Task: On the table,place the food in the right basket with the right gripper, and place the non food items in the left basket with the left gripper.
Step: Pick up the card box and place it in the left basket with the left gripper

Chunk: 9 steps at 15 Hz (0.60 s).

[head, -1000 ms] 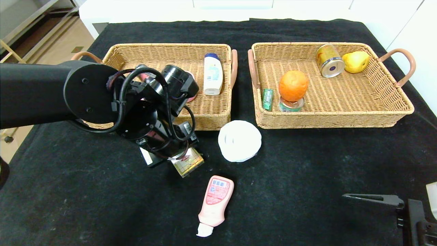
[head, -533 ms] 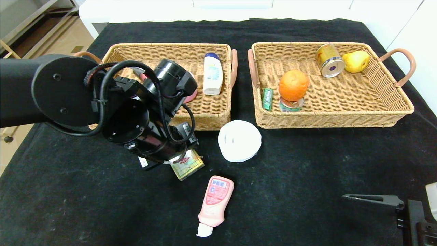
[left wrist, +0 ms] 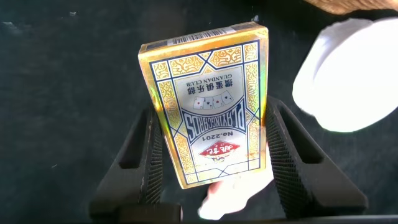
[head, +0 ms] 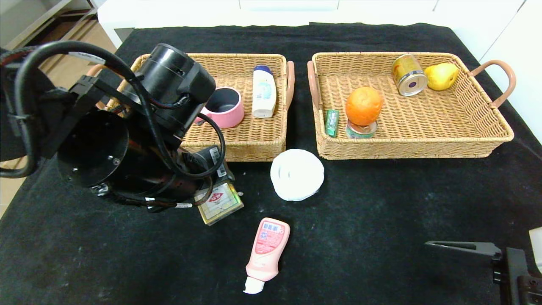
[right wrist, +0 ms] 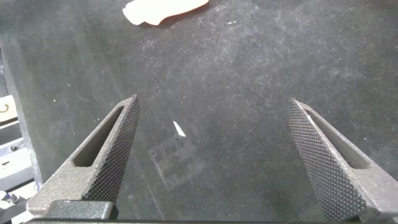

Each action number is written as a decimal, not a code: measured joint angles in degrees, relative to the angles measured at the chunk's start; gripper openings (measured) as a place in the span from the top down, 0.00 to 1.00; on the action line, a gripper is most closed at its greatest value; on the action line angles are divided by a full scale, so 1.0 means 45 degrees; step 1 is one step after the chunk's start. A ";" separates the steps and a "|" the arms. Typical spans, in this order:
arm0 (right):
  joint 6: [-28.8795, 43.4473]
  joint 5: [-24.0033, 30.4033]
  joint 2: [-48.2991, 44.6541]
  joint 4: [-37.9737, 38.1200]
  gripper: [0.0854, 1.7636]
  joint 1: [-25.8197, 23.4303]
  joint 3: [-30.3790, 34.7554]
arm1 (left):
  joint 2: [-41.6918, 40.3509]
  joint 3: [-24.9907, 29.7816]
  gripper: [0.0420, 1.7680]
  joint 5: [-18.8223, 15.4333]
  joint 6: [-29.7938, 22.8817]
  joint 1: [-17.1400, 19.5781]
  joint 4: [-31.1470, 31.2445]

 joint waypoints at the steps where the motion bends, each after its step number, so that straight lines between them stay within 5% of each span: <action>1: -0.0054 -0.0008 0.0000 0.0016 0.03 0.0000 0.0000 | -0.0182 0.0081 0.43 0.0035 0.0114 -0.0076 0.0000; 9: -0.0065 -0.0008 -0.0087 -0.0005 0.03 0.0008 0.0022 | -0.0545 -0.0385 0.43 0.0108 0.3275 0.0312 -0.2370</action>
